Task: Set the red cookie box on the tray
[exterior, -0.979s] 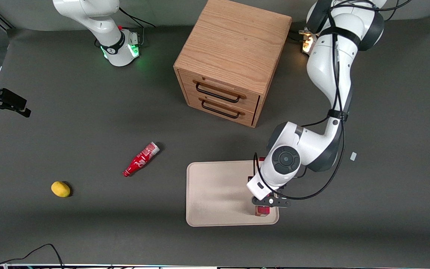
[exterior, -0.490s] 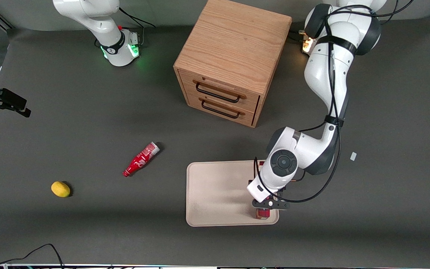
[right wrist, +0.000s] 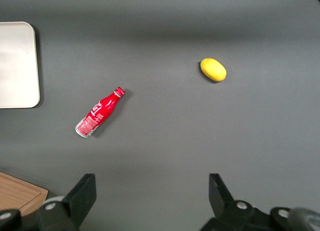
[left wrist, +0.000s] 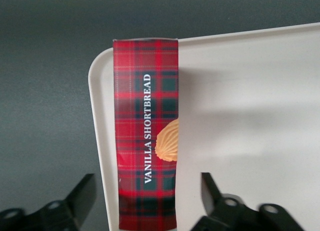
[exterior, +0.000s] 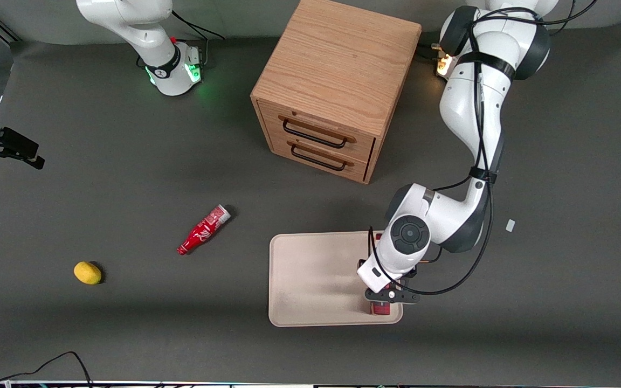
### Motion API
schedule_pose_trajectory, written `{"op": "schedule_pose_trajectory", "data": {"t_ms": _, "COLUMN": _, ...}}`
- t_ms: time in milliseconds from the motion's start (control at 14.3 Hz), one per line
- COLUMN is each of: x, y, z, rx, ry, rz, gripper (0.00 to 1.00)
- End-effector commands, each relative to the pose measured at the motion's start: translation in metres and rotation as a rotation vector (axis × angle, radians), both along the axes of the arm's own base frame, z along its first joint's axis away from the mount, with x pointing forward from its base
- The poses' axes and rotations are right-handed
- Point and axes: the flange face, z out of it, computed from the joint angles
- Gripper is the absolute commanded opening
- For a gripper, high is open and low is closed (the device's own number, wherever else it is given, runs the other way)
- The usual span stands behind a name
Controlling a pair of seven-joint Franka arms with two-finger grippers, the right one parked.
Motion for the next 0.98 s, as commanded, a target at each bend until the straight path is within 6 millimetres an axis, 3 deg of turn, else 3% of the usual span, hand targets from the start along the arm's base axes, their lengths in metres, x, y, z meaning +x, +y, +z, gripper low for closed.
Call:
{"op": "schedule_pose_trajectory", "data": {"t_ms": 0, "x": 0.004, "y": -0.003, "z": 0.002, "rx": 0.010, "ry": -0.024, "rz": 0.014, "gripper": 1.00}}
{"op": "schedule_pose_trajectory", "data": {"t_ms": 140, "x": 0.003, "y": -0.002, "z": 0.008, "rx": 0.015, "ry": -0.013, "rz": 0.016, "gripper": 1.00}}
{"op": "schedule_pose_trajectory", "data": {"t_ms": 280, "x": -0.001, "y": 0.000, "z": 0.027, "rx": 0.036, "ry": 0.024, "rz": 0.019, "gripper": 1.00}}
{"op": "schedule_pose_trajectory", "data": {"t_ms": 490, "x": -0.010, "y": 0.013, "z": 0.073, "rx": 0.074, "ry": 0.095, "rz": 0.029, "gripper": 1.00}}
{"op": "schedule_pose_trajectory", "data": {"t_ms": 559, "x": -0.013, "y": 0.021, "z": 0.096, "rx": 0.080, "ry": 0.106, "rz": 0.034, "gripper": 1.00}}
{"op": "schedule_pose_trajectory", "data": {"t_ms": 769, "x": -0.022, "y": 0.061, "z": 0.166, "rx": 0.109, "ry": 0.151, "rz": -0.003, "gripper": 1.00}}
{"op": "schedule_pose_trajectory", "data": {"t_ms": 909, "x": -0.034, "y": 0.108, "z": 0.194, "rx": 0.111, "ry": 0.161, "rz": -0.054, "gripper": 1.00}}
